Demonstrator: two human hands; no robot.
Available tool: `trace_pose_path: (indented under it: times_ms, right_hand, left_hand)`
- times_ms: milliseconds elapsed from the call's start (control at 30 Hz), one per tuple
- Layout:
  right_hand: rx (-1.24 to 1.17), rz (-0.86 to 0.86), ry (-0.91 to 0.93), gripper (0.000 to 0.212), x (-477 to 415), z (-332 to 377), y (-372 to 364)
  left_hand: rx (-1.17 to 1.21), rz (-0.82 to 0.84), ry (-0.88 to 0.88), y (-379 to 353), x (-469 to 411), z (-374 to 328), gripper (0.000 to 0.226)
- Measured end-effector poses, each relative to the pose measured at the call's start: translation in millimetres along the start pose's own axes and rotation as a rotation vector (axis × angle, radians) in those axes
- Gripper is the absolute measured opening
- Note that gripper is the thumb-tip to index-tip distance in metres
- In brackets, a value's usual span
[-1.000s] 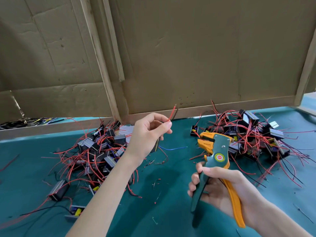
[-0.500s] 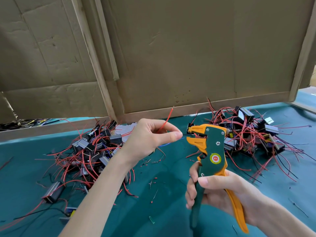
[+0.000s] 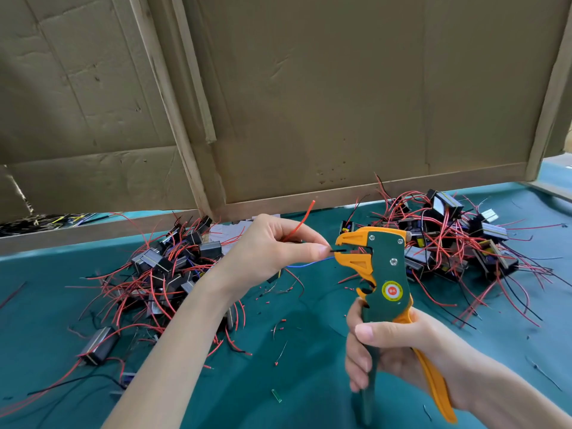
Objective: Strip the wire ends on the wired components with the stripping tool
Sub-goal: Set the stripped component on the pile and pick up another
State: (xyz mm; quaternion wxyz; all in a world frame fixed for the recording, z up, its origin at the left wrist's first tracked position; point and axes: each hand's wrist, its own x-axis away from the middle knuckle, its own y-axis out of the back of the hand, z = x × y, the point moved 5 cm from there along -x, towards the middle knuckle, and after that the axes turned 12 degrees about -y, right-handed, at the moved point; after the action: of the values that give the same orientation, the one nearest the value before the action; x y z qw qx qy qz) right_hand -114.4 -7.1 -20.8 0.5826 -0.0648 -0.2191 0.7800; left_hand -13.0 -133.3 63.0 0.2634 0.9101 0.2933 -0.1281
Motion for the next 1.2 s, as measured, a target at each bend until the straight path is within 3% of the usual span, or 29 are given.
trace_pose_path:
  times_ms: [100, 200, 300, 367, 467, 600, 767, 1000, 1200]
  right_hand:
    - [-0.011, -0.071, -0.042, 0.026, 3, -4, -2]
    - [-0.046, -0.215, -0.061, 0.041, 3, -8, -5]
    - [-0.125, -0.373, -0.091, 0.057, 1, -14, 2]
    - [-0.162, -0.306, -0.073, 0.056, -2, -15, 3]
    - [-0.183, -0.094, 0.069, 0.037, -7, -5, 5]
    - [-0.016, -0.110, 0.152, 0.034, -5, 0, 15]
    - [0.007, -0.058, 0.133, 0.027, -4, -5, 13]
    - [0.007, -0.022, 0.129, 0.025, -3, -2, 9]
    - [0.013, -0.017, 0.125, 0.026, -4, -1, 10]
  left_hand:
    - [-0.012, 0.024, 0.004, 2, 1, 1, 0.009]
    - [-0.013, 0.017, 0.002, 1, 0, 2, 0.002]
    - [0.057, -0.009, 0.063, -5, 0, 13, 0.021]
    - [0.111, -0.004, 0.088, -11, 0, 20, 0.028]
    - [0.070, -0.054, 0.043, -6, -2, 20, 0.030]
    - [-0.056, -0.048, -0.044, 13, -1, 5, 0.025]
    - [-0.158, 0.032, -0.176, 10, 2, -18, 0.023]
    - [-0.212, 0.076, -0.149, -2, 2, -22, 0.014]
    - [-0.209, 0.150, -0.134, -5, 5, -23, 0.023]
